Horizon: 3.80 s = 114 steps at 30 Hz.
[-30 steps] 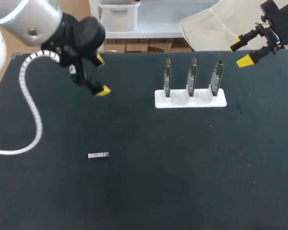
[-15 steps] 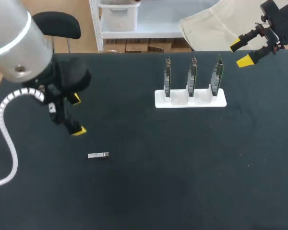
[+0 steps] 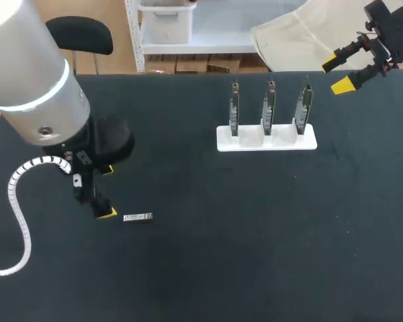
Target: Pick up the optical module with the left hand, and insert it into the network port with the right hand.
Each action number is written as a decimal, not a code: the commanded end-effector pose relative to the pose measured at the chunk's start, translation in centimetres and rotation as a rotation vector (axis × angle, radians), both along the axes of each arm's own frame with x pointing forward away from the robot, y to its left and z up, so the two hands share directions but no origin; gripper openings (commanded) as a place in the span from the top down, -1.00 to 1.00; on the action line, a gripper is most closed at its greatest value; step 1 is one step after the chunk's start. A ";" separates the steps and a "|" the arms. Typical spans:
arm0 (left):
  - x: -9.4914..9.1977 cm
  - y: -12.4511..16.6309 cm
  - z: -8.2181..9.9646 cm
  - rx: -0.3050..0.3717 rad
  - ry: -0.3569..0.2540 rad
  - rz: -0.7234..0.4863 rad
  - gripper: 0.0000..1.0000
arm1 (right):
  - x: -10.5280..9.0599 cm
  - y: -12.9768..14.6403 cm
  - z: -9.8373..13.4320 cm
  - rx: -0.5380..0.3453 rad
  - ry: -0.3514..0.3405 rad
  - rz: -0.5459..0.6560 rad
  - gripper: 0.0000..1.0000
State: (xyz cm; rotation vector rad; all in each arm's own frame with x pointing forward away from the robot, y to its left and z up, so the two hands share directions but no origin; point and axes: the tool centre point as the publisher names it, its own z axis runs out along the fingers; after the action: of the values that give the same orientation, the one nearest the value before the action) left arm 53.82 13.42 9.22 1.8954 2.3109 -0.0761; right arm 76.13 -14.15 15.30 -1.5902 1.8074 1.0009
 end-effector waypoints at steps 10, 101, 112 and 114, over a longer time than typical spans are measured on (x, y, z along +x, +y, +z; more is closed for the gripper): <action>-0.2 -0.9 -2.9 0.012 0.040 -0.032 -1.00 | -0.1 0.0 0.0 -0.001 -0.002 -0.002 -1.00; 1.3 -1.7 -10.8 0.091 0.124 -0.035 -1.00 | -0.1 0.0 0.0 -0.001 -0.002 -0.002 -1.00; 1.3 -1.7 -10.9 0.096 0.132 -0.029 -1.00 | -0.1 0.0 0.0 -0.001 -0.002 -0.002 -1.00; 1.3 -1.7 -10.9 0.100 0.130 -0.031 -1.00 | -0.1 0.0 0.0 -0.001 -0.002 -0.002 -1.00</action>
State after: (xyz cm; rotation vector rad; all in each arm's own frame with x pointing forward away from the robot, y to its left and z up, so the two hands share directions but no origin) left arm 54.87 11.82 -1.62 2.0243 2.4086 -0.0917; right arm 76.13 -14.15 15.30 -1.5903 1.8074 1.0009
